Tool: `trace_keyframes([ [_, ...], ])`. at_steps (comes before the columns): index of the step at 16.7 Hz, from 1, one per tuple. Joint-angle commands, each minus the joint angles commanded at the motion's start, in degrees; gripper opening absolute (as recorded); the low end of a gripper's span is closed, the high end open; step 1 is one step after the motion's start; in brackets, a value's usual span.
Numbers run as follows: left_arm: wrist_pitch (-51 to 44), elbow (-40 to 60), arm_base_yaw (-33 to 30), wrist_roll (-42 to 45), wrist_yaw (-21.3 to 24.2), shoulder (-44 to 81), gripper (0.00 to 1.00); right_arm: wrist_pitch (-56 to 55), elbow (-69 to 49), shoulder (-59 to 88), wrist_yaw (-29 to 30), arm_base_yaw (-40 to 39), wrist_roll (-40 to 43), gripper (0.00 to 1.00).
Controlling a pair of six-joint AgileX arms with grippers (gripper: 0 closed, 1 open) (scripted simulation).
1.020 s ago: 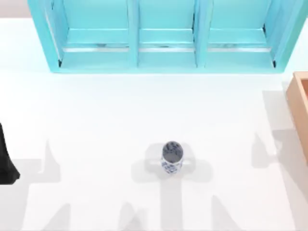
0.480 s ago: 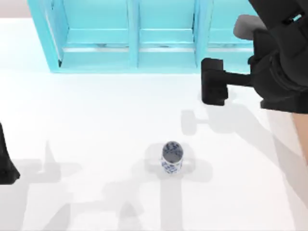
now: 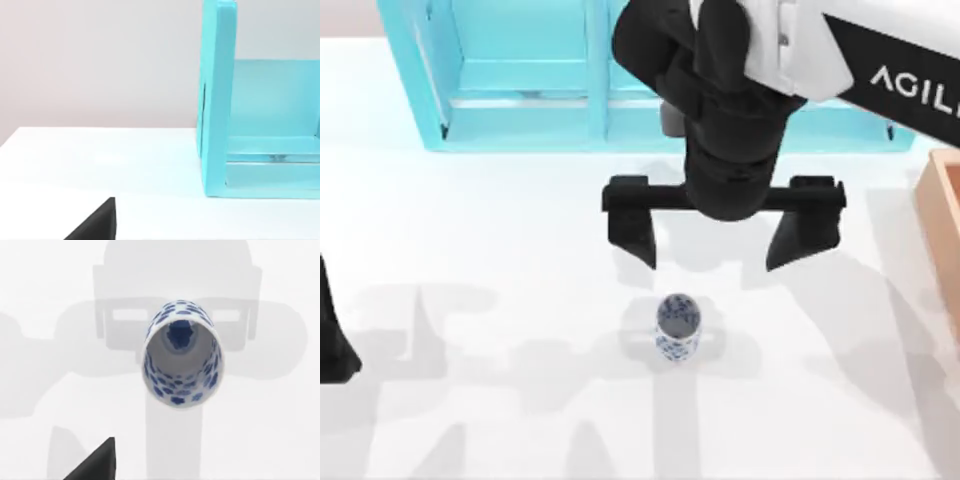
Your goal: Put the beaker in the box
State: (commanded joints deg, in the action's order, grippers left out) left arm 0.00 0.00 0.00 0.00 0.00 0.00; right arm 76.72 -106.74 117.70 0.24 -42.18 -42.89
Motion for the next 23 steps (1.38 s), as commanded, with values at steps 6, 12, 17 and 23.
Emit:
trace_keyframes([
  [6,0.0,0.0,0.0,0.0,0.0,0.0,1.00,1.9,-2.2,2.7,-0.2,-0.3,-0.6,1.00],
  [12,0.0,0.0,0.0,0.0,0.0,0.0,1.00,-4.4,3.3,3.6,-0.1,-0.2,-0.5,1.00],
  [17,0.0,0.0,0.0,0.0,0.0,0.0,1.00,-16.7,13.2,5.6,-0.1,-0.4,-0.8,1.00],
  [23,0.0,0.0,0.0,0.0,0.0,0.0,1.00,-19.2,15.5,6.1,-0.1,-0.5,-0.8,1.00],
])
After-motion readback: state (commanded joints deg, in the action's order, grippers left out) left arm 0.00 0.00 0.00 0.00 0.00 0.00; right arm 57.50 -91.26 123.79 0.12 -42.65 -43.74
